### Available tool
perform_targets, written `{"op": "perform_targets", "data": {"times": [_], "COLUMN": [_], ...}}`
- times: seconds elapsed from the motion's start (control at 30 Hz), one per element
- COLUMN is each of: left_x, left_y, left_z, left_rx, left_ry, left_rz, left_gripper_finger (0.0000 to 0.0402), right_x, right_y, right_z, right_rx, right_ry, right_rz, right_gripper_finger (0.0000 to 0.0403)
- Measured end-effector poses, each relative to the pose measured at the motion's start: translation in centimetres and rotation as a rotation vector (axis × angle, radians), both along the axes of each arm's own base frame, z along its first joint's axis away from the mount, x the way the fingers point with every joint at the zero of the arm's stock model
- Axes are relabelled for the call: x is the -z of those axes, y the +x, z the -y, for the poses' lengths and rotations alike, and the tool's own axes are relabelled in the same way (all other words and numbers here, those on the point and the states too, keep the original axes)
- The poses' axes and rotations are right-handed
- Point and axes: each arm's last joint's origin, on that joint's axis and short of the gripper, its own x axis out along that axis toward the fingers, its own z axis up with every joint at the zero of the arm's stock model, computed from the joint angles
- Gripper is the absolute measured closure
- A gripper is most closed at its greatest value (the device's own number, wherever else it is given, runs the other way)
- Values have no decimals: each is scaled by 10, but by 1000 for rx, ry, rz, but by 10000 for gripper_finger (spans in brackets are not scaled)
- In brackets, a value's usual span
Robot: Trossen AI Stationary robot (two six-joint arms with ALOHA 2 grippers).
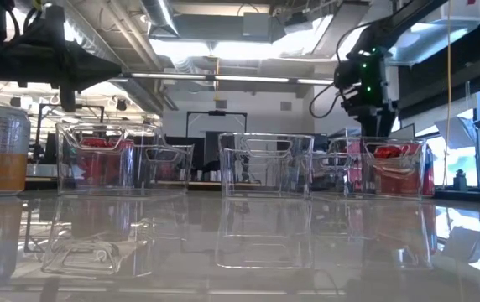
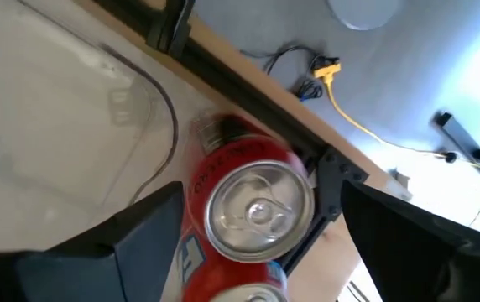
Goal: Sort soda cans
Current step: Put the top right red black soda can into the right transparent bin
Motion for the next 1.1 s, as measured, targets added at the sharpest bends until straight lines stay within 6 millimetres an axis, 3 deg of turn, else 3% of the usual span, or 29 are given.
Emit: {"op": "perform_targets", "data": {"times": [0.83,1.1], "left_x": [3,3], "left_y": [0,0], "left_z": [0,0], "left_rx": [0,-1], "left_ry": [4,7], "left_rz": [-39,-41], "left_gripper_finger": [384,384], "right_x": [46,47], "right_y": [8,8], "right_z": [16,16], "right_rx": [-197,-201], "right_ry": [196,201], "right_rz": [-156,-159], "right_gripper_finger": [81,102]}}
